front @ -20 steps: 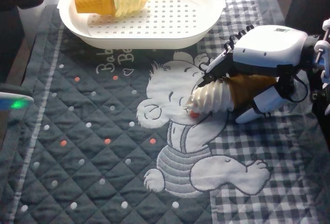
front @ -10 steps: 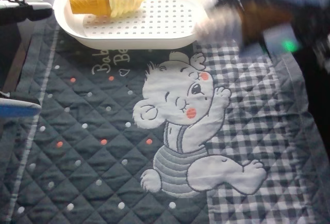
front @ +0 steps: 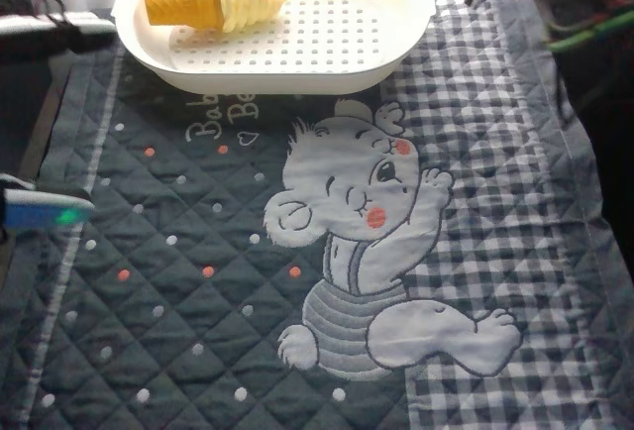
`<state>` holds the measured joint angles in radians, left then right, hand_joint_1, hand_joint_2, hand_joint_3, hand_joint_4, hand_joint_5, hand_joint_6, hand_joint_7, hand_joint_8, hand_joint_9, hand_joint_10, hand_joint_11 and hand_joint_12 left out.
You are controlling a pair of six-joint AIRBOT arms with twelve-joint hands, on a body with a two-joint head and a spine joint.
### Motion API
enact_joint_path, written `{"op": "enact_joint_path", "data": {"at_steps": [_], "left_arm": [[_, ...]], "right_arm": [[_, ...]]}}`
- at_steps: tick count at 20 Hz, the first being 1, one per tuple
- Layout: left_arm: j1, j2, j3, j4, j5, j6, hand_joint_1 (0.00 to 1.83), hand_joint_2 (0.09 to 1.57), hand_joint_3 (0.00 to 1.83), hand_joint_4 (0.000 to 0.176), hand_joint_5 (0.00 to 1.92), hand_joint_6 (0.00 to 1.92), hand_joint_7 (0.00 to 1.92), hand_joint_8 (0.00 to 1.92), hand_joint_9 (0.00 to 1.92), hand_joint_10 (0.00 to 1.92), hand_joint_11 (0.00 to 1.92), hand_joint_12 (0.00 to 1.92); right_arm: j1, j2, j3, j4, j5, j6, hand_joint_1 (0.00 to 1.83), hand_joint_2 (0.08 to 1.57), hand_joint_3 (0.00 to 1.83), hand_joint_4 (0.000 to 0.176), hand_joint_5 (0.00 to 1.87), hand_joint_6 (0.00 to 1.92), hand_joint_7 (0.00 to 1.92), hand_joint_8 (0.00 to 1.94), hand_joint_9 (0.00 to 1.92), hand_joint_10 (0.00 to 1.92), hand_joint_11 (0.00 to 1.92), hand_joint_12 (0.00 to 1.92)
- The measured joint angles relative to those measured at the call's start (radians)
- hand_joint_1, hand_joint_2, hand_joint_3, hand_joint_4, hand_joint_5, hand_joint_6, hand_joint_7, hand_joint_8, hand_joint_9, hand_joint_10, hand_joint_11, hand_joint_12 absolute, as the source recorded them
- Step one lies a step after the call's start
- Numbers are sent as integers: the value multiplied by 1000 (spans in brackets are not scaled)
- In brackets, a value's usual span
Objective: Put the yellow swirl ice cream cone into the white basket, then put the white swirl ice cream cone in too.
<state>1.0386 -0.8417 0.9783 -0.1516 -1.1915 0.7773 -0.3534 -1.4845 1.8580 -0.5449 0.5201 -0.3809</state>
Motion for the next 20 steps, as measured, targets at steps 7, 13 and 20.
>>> {"op": "enact_joint_path", "data": {"at_steps": [7, 13, 20], "left_arm": [[-18, -23, 23, 19, 20, -27, 962, 796, 10, 0, 504, 0, 377, 1, 343, 7, 0, 1202], [-18, -23, 23, 21, 20, -37, 938, 796, 3, 0, 462, 0, 351, 0, 316, 1, 0, 1051], [-9, -11, 16, -4, -35, -38, 970, 780, 0, 0, 419, 27, 380, 18, 342, 25, 0, 1199]], "right_arm": [[1, -98, 74, -122, -171, 0, 477, 996, 0, 171, 32, 4, 161, 6, 294, 24, 22, 815], [1, -92, 50, -172, -170, -1, 422, 867, 0, 176, 0, 0, 39, 0, 240, 10, 0, 793], [1, 130, -137, 22, 43, 2, 591, 844, 0, 176, 0, 0, 0, 0, 0, 0, 0, 0]]}}
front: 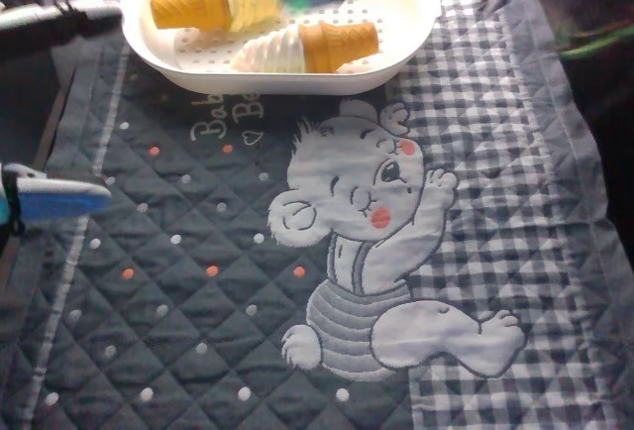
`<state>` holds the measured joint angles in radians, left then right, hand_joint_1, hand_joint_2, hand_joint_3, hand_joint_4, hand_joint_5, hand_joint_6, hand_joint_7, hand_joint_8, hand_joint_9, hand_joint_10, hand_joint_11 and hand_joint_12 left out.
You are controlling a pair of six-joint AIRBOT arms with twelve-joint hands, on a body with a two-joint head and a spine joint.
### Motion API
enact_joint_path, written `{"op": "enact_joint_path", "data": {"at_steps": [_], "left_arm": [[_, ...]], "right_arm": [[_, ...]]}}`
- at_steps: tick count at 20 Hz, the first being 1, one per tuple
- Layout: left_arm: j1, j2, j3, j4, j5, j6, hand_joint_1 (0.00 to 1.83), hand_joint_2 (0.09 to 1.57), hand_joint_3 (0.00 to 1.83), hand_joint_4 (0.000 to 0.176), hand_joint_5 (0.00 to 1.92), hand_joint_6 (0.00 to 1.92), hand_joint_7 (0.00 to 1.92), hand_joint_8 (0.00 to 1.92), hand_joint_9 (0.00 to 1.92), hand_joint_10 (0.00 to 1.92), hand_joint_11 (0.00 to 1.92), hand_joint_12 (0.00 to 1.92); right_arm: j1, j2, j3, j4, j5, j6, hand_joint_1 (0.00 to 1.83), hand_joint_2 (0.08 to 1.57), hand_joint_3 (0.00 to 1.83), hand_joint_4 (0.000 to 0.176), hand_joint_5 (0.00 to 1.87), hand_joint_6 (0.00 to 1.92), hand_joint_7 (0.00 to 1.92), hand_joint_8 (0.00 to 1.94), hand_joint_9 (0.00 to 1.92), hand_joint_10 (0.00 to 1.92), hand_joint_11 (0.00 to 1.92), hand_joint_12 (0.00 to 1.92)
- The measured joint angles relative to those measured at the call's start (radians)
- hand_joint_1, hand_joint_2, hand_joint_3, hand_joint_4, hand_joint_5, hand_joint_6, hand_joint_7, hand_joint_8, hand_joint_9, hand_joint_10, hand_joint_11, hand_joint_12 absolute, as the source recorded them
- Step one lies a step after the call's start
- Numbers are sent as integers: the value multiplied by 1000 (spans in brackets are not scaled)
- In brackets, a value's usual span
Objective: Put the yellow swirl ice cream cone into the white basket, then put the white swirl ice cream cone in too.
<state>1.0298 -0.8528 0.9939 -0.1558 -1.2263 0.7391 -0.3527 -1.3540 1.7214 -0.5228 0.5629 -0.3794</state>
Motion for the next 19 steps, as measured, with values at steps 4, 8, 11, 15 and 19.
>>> {"op": "enact_joint_path", "data": {"at_steps": [4, 8, 11, 15, 19], "left_arm": [[12, 25, -21, -4, -65, 2, 923, 816, 1, 0, 335, 3, 282, 1, 241, 6, 0, 908], [35, 47, -47, 3, -172, 20, 835, 815, 1, 5, 172, 6, 88, 0, 37, 0, 0, 856], [47, 44, -52, -32, -220, 21, 664, 927, 48, 66, 78, 3, 20, 1, 28, 7, 0, 817], [120, 31, -83, -45, -272, 21, 528, 1026, 50, 54, 57, 0, 68, 1, 116, 20, 0, 1105], [144, 14, -83, -137, -320, 15, 433, 1083, 58, 27, 49, 5, 64, 3, 133, 15, 0, 1377]], "right_arm": [[-14, 181, -154, 100, 116, -8, 600, 855, 0, 176, 0, 0, 41, 13, 7, 2, 0, 0], [-207, 390, -376, 273, 472, -31, 377, 918, 26, 176, 4, 1, 59, 8, 31, 8, 0, 0], [-507, 449, -498, 504, 705, -91, 535, 961, 2, 176, 5, 2, 11, 2, 5, 0, 6, 3], [-745, 477, -596, 715, 965, -95, 476, 984, 9, 176, 0, 0, 38, 11, 19, 7, 22, 9], [-853, 469, -638, 809, 1061, -95, 470, 1006, 9, 176, 0, 0, 81, 13, 62, 14, 41, 22]]}}
